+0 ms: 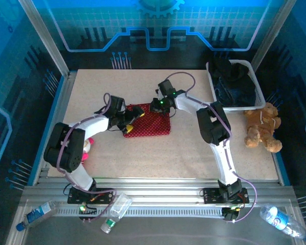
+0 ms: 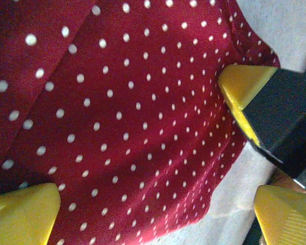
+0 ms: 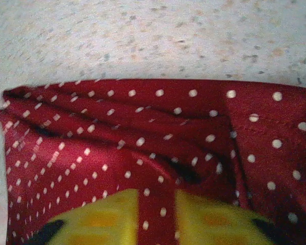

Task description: Fold and stack the skirts

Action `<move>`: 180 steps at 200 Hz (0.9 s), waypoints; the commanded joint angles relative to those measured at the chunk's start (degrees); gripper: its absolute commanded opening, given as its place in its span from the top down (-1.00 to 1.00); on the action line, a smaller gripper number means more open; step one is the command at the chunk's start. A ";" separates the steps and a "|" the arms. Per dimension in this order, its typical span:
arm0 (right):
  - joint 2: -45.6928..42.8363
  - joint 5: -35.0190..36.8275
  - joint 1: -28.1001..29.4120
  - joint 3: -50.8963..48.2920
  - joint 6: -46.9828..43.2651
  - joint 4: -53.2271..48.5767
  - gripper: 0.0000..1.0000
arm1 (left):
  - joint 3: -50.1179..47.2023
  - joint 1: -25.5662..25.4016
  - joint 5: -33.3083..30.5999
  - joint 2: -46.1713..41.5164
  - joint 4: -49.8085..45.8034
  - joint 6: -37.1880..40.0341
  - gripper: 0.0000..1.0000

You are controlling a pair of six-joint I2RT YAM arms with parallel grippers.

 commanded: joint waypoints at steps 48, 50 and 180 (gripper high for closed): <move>-13.80 1.34 1.79 -11.21 4.15 3.46 -1.00 | 15.09 1.75 -18.03 -2.90 -28.88 21.73 -0.88; -13.99 1.02 1.80 -11.61 4.38 3.89 -1.00 | 15.14 1.90 -18.10 -2.70 -28.97 21.80 -0.87; -13.42 -1.95 1.90 -17.68 7.25 3.89 -1.00 | 23.96 4.00 -12.30 18.26 -27.88 26.78 -0.15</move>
